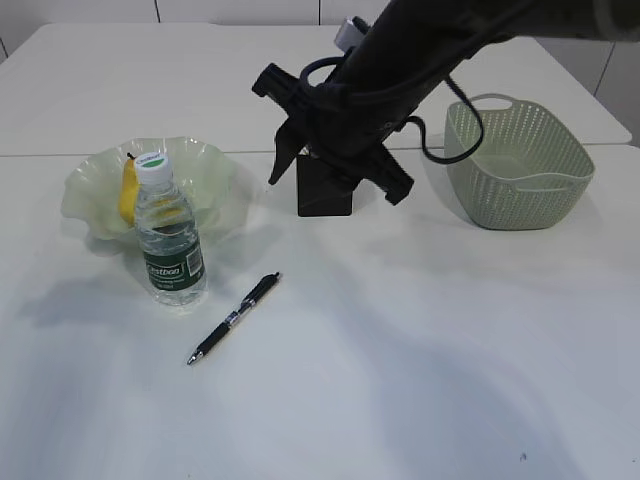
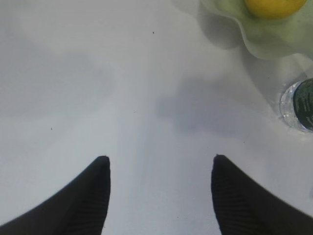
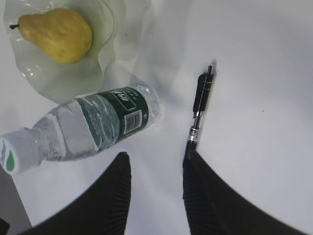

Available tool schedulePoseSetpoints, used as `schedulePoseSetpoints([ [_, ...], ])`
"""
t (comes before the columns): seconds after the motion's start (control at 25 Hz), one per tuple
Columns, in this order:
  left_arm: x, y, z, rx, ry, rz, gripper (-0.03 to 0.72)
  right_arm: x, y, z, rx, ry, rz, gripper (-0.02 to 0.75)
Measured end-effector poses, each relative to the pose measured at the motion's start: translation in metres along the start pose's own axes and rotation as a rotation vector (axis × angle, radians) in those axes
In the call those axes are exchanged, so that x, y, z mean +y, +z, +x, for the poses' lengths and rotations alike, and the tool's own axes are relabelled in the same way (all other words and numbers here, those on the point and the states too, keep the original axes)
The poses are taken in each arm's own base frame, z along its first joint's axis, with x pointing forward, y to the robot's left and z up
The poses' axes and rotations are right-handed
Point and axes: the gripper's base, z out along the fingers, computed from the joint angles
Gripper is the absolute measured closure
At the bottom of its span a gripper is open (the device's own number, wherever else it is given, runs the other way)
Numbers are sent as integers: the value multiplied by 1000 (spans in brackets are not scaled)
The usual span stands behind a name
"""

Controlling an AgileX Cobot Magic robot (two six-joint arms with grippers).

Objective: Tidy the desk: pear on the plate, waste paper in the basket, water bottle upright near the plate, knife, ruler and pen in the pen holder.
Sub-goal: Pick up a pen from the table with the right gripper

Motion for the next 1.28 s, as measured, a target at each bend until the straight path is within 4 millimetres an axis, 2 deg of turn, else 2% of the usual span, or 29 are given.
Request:
schedulePoseSetpoints([
  [0.28,0,0,0,0,0,0,232,-2,49,5,4,182,9,467],
  [0.44,0,0,0,0,0,0,232,-8,77,9,31,216,49,467],
  [0.56,0,0,0,0,-2,1,232,-7,90,6,34,224,53,467],
  [0.76,0,0,0,0,-2,1,232,0,103,-3,23,235,70,467],
  [1.0,0,0,0,0,-2,1,232,-2,117,-11,11,211,172,467],
  [1.28,0,0,0,-2,-2,2,232,-13,131,-9,43,218,244,467],
])
